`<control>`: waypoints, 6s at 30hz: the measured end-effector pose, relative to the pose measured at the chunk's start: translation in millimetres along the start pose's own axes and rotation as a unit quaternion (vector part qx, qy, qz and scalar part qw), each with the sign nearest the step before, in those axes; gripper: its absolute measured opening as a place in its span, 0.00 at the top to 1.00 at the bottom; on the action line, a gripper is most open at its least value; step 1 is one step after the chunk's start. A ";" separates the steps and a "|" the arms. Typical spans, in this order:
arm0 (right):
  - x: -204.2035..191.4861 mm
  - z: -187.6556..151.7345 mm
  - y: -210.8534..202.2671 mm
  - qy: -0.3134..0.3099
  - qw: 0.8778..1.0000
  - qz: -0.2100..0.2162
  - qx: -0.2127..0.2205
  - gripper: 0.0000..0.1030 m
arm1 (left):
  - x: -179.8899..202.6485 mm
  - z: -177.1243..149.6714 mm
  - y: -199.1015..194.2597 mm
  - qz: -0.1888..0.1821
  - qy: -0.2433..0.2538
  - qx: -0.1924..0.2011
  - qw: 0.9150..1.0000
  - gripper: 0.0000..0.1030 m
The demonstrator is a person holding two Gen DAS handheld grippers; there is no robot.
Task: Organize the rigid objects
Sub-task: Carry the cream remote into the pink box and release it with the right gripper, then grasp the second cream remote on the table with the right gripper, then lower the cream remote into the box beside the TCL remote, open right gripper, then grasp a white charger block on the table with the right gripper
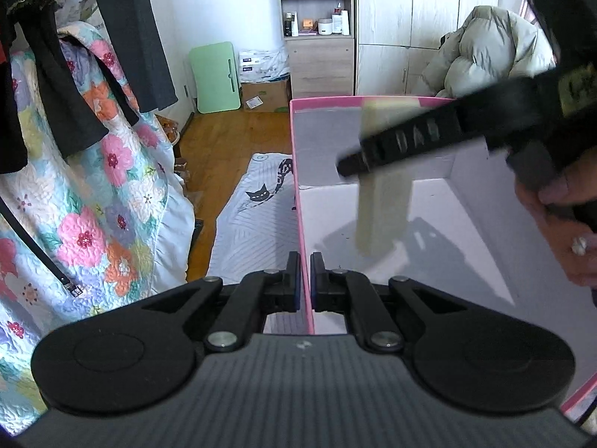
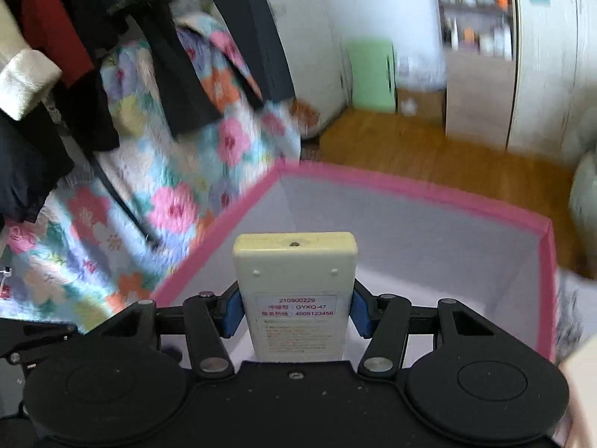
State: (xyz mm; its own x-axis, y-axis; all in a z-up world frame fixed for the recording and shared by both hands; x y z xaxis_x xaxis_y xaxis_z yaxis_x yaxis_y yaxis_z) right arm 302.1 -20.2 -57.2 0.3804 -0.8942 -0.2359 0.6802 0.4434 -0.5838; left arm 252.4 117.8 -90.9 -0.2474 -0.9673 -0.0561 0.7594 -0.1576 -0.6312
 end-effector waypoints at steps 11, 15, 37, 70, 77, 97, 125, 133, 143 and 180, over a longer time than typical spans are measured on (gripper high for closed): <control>5.2 0.1 20.5 0.019 0.998 -0.009 -0.052 0.41 | -4.2 -1.5 -0.7 0.001 -0.018 0.002 1.000 0.95; 4.5 -7.8 12.4 0.016 0.995 -0.012 -0.097 0.41 | -5.7 -1.0 0.3 -0.001 -0.022 0.002 1.000 0.95; -2.2 -21.0 -9.4 0.078 0.983 0.094 -0.140 0.67 | -4.0 -5.7 -1.8 0.017 -0.082 0.000 0.996 0.93; 172.8 -71.9 -71.8 -0.153 0.969 -0.145 -0.130 0.30 | 4.5 -4.3 -1.0 0.032 -0.050 0.001 0.998 0.93; 176.3 -75.1 -66.2 -0.146 0.966 -0.161 -0.142 0.42 | 6.2 -4.2 -1.8 0.034 -0.044 0.000 0.998 0.93; 97.9 -45.8 -199.5 -0.108 0.981 -0.140 0.075 0.44 | 7.0 -3.5 -2.5 0.033 -0.045 0.001 0.998 0.93; -8.9 -21.2 -34.1 0.026 0.997 0.077 -0.010 0.44 | 2.0 -4.5 -1.0 0.022 -0.056 0.005 0.998 0.94; -2.1 6.4 -27.2 -0.059 0.997 -0.016 0.047 0.44 | 0.2 -5.1 -1.7 0.023 -0.059 0.005 0.998 0.93; -9.0 -37.9 -34.0 -0.154 0.984 -0.041 -0.085 0.44 | 0.8 -4.3 -3.6 0.024 -0.058 0.012 0.998 0.93; 82.1 -118.5 -203.3 -0.026 0.991 -0.126 0.047 0.17 | 16.3 2.8 -7.5 0.082 -0.017 0.003 0.997 0.92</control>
State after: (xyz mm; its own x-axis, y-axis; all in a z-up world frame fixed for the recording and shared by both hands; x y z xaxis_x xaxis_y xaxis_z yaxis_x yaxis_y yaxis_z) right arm 120.8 -191.1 -49.9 0.2215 -0.9739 -0.0502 0.8119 0.2127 -0.5437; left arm 244.3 102.7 -85.0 -0.0998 -0.9862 -0.1320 0.7919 0.0016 -0.6107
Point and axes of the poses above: each gripper's, at about its wrist camera, not at the fingertips, and y roughly the way its jaws point, x to its right, z to its top, the point moved 5 cm from there along y, roughly the way its jaws point, and after that the axes turned 3 degrees about x, right-handed, at the moved point
